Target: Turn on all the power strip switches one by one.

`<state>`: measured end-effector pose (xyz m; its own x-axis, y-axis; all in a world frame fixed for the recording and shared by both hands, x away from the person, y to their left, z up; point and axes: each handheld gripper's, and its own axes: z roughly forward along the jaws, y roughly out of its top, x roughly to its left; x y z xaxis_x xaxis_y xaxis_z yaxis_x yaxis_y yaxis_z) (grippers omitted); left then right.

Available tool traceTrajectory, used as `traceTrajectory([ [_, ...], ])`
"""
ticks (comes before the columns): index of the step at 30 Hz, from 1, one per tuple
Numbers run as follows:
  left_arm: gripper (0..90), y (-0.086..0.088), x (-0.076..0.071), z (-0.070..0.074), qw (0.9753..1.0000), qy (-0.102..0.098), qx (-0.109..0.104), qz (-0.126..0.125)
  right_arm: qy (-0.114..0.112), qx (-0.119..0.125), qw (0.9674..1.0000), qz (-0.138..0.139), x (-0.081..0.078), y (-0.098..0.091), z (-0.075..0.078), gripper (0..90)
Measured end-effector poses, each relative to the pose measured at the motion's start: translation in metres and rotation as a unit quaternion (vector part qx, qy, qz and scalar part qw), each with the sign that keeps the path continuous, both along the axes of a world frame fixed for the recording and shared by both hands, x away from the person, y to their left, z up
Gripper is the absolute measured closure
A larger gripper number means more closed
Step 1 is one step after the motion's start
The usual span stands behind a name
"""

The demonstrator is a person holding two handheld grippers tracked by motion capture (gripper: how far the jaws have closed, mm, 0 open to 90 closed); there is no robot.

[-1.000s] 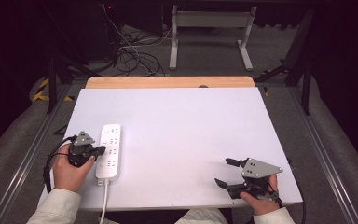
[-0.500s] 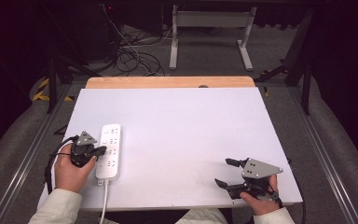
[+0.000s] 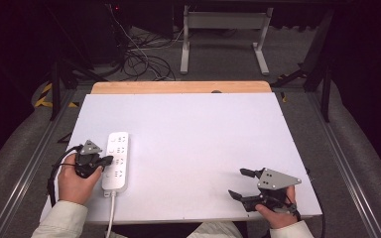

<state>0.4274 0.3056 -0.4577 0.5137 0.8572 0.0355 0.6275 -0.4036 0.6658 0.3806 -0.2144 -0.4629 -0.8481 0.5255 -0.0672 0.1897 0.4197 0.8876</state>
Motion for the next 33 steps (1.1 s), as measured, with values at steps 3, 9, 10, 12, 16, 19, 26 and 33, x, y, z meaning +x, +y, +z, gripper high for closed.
traceTrajectory([
  [3, 90.0, 0.000, 0.000, 0.000, 1.0000, -0.002, 0.002, 0.002, 0.000, 0.001, 1.0000, -0.001, 0.000, 0.000, 0.000, 23.1],
  [9, 90.0, -0.002, -0.001, -0.001, 1.0000, 0.001, 0.004, 0.001, 0.000, 0.001, 1.0000, 0.000, 0.000, 0.000, 0.000, 23.1],
  [10, 90.0, -0.002, -0.001, -0.002, 1.0000, -0.002, 0.003, 0.002, 0.000, 0.001, 1.0000, 0.000, 0.000, 0.000, 0.000, 23.1],
  [12, 90.0, -0.003, -0.002, -0.001, 1.0000, -0.003, 0.007, 0.003, 0.000, 0.001, 1.0000, 0.000, 0.000, 0.000, 0.000, 23.1],
  [16, 90.0, -0.002, -0.010, 0.017, 0.9985, -0.047, -0.027, 0.003, 0.000, 0.003, 1.0000, -0.001, 0.000, -0.001, 0.000, 23.0],
  [19, 90.0, -0.001, -0.014, 0.040, 0.9960, -0.071, -0.054, -0.002, 0.004, 0.002, 1.0000, -0.002, 0.002, 0.000, -0.001, 23.0],
  [26, 90.0, -0.002, -0.013, 0.042, 0.9965, -0.069, -0.046, -0.008, 0.003, -0.001, 1.0000, -0.002, 0.001, 0.001, -0.001, 22.9],
  [33, 90.0, 0.001, -0.006, 0.039, 0.9966, -0.068, -0.047, -0.006, 0.003, 0.000, 1.0000, -0.001, 0.002, 0.000, -0.001, 23.0],
])
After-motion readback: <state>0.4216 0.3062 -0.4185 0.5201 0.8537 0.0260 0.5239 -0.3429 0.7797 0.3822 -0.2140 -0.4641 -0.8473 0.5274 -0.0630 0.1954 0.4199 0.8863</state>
